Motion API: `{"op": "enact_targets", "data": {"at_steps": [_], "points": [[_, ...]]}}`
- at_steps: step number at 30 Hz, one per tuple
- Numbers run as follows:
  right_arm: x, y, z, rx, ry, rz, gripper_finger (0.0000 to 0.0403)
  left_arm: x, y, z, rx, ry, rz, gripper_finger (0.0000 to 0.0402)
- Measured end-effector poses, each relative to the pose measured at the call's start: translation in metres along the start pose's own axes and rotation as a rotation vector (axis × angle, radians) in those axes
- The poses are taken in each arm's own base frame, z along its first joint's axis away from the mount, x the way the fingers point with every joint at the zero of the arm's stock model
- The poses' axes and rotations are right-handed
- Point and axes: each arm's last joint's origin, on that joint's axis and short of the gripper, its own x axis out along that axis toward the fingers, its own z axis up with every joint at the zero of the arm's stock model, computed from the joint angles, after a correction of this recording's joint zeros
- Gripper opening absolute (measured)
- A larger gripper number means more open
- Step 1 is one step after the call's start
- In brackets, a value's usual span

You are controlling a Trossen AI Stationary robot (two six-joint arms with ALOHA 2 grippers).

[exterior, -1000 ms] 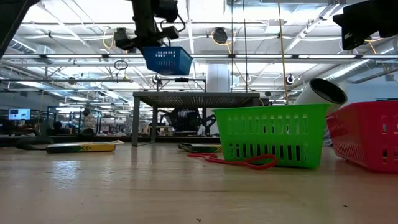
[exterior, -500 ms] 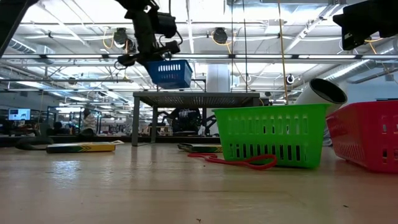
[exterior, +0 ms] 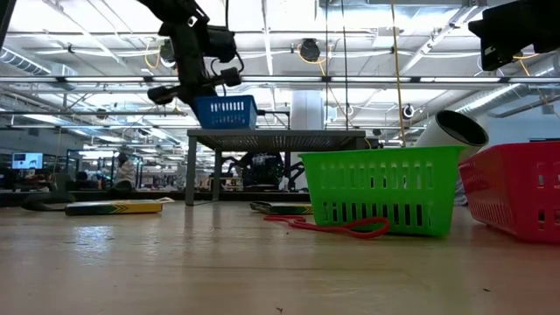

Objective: Pick & Place Office Desk Supplies
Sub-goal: Put the blue bin on the shelf

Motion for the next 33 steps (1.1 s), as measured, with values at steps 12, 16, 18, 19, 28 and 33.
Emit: {"op": "enact_targets", "data": {"at_steps": [12, 16, 18, 19, 28, 33], "points": [[0.0000, 0.0000, 0.0000, 0.000, 0.000, 0.000, 0.0094, 0.0029, 0.0003, 0.0014, 0.000, -0.035, 0.003, 0.0004], [0.0000, 0.0000, 0.0000, 0.000, 0.000, 0.000, 0.0095, 0.0029, 0.0004, 0.0014, 0.001, -0.036, 0.004, 0.0011], [0.0000, 0.0000, -0.0001, 0.000, 0.000, 0.000, 0.0096, 0.0029, 0.0004, 0.0014, 0.008, -0.036, 0.004, 0.0013], [0.0000, 0.0000, 0.0000, 0.000, 0.000, 0.000, 0.0096, 0.0029, 0.0005, 0.0013, 0.013, -0.035, 0.005, 0.0013], [0.0000, 0.0000, 0.0000, 0.000, 0.000, 0.000, 0.0096, 0.0029, 0.0011, 0.0009, 0.045, -0.031, 0.012, 0.0016], [0.0000, 0.0000, 0.0000, 0.000, 0.000, 0.000, 0.0094, 0.0029, 0.0011, 0.0010, 0.048, -0.032, 0.012, 0.0017]]}}
